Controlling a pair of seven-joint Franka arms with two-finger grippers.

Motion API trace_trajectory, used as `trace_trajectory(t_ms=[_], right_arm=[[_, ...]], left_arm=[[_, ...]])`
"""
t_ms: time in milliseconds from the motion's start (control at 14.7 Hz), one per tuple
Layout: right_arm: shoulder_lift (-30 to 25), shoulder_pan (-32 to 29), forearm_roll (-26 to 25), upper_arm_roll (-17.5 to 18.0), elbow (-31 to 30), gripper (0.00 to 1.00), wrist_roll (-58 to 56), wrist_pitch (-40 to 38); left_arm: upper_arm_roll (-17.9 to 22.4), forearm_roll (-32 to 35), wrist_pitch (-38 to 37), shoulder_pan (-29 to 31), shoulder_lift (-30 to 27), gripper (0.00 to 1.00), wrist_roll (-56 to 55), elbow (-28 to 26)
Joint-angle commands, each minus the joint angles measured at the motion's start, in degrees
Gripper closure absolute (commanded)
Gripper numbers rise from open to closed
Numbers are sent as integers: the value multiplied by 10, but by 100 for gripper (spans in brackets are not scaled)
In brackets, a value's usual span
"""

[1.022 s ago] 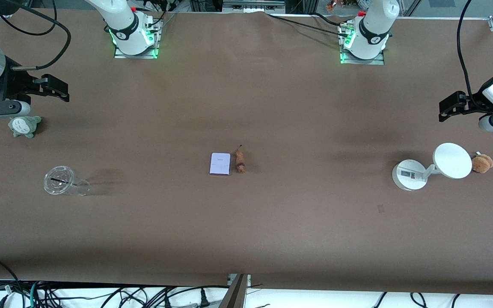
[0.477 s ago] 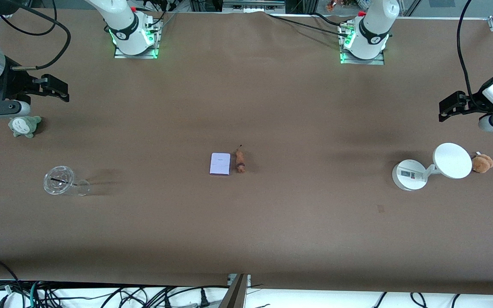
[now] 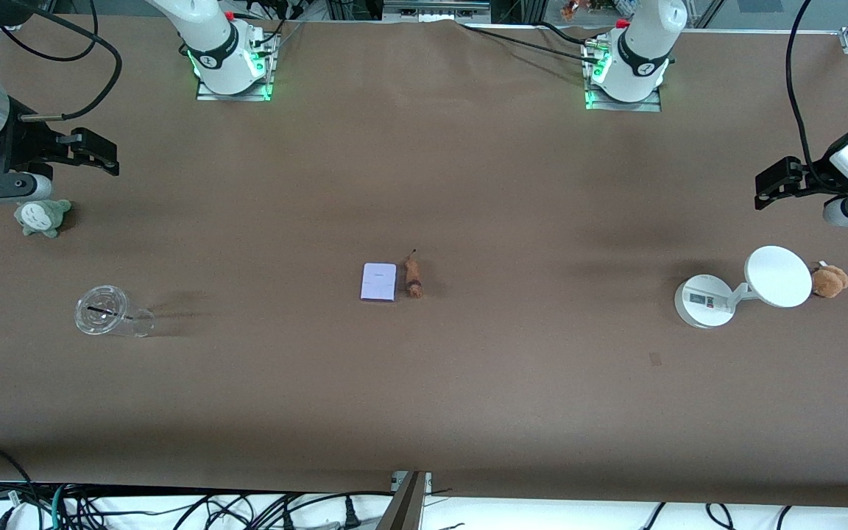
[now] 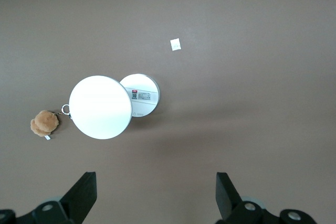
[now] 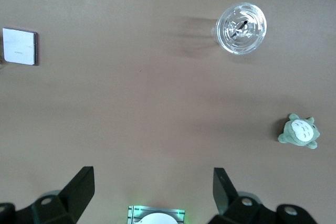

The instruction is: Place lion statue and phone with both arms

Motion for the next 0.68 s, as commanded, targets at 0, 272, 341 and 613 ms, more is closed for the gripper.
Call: trace_trajectory(t_ms=[0, 272, 341, 613], right_arm=[[6, -1, 2, 0, 14, 0, 1, -6], [6, -1, 2, 0, 14, 0, 1, -6], [6, -1, 2, 0, 14, 0, 1, -6], [6, -1, 2, 0, 14, 0, 1, -6]], left_arm=[[-2, 9, -10, 0, 4, 0, -2, 14], [-2, 9, -10, 0, 4, 0, -2, 14], [-2, 9, -11, 0, 4, 0, -2, 14], [-9, -46, 8, -9, 16, 0, 7, 20]])
